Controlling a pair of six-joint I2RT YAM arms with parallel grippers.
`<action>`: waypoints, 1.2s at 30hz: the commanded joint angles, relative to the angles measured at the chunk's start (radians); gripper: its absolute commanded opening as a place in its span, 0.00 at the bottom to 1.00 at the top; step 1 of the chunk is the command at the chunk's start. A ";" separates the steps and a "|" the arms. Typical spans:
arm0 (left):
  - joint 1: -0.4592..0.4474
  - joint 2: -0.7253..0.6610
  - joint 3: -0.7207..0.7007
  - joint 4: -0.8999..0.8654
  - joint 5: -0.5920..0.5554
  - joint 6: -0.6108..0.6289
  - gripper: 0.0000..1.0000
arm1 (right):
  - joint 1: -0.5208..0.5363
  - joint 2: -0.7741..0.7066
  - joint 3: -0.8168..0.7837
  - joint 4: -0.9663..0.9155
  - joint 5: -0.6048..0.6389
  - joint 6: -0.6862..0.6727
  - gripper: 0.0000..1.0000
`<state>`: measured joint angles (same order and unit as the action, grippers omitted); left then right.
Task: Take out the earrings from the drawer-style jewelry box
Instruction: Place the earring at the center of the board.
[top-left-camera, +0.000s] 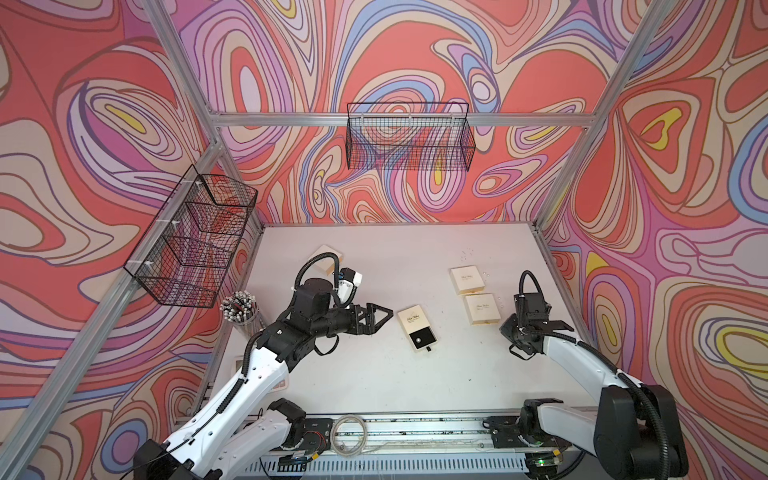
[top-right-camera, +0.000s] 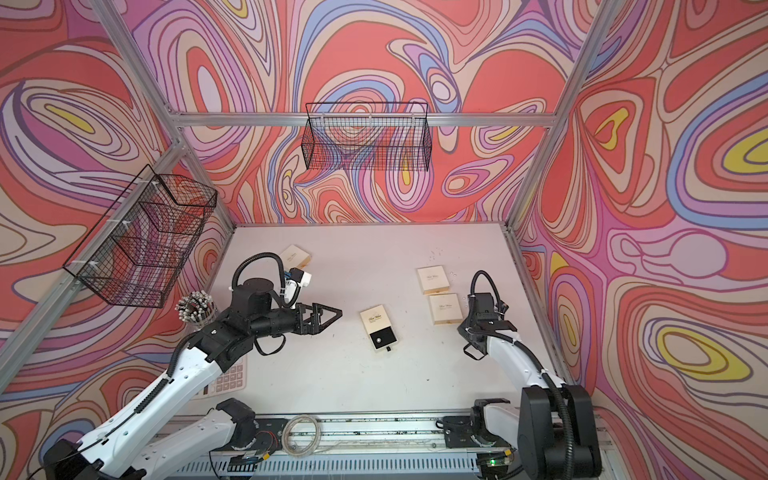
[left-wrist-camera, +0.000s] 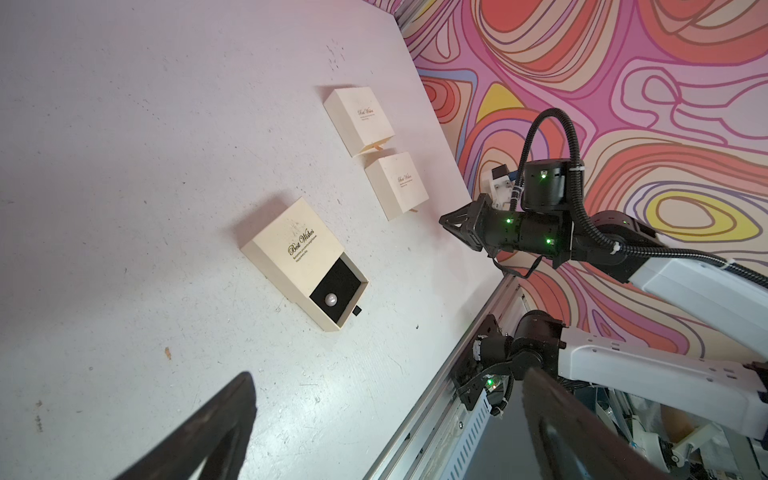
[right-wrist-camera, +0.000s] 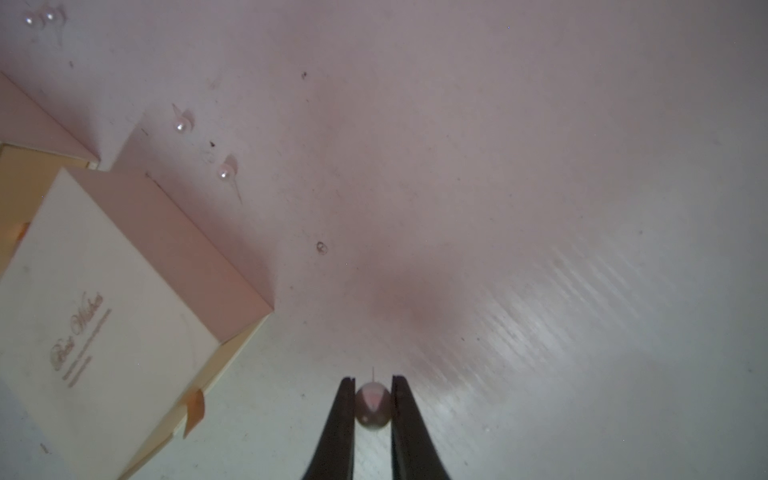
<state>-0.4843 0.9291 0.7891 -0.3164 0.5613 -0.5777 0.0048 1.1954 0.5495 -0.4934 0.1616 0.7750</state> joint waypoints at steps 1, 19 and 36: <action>0.005 -0.016 -0.011 0.019 0.011 -0.002 1.00 | -0.012 0.014 -0.019 0.028 0.021 0.004 0.07; 0.006 -0.018 -0.011 0.015 0.008 -0.001 1.00 | -0.027 0.105 -0.014 0.082 0.018 -0.016 0.10; 0.005 -0.018 -0.011 0.017 0.011 -0.001 1.00 | -0.029 0.101 -0.017 0.094 -0.001 -0.022 0.19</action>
<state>-0.4843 0.9287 0.7891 -0.3164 0.5610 -0.5777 -0.0212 1.2865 0.5400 -0.3756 0.1734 0.7506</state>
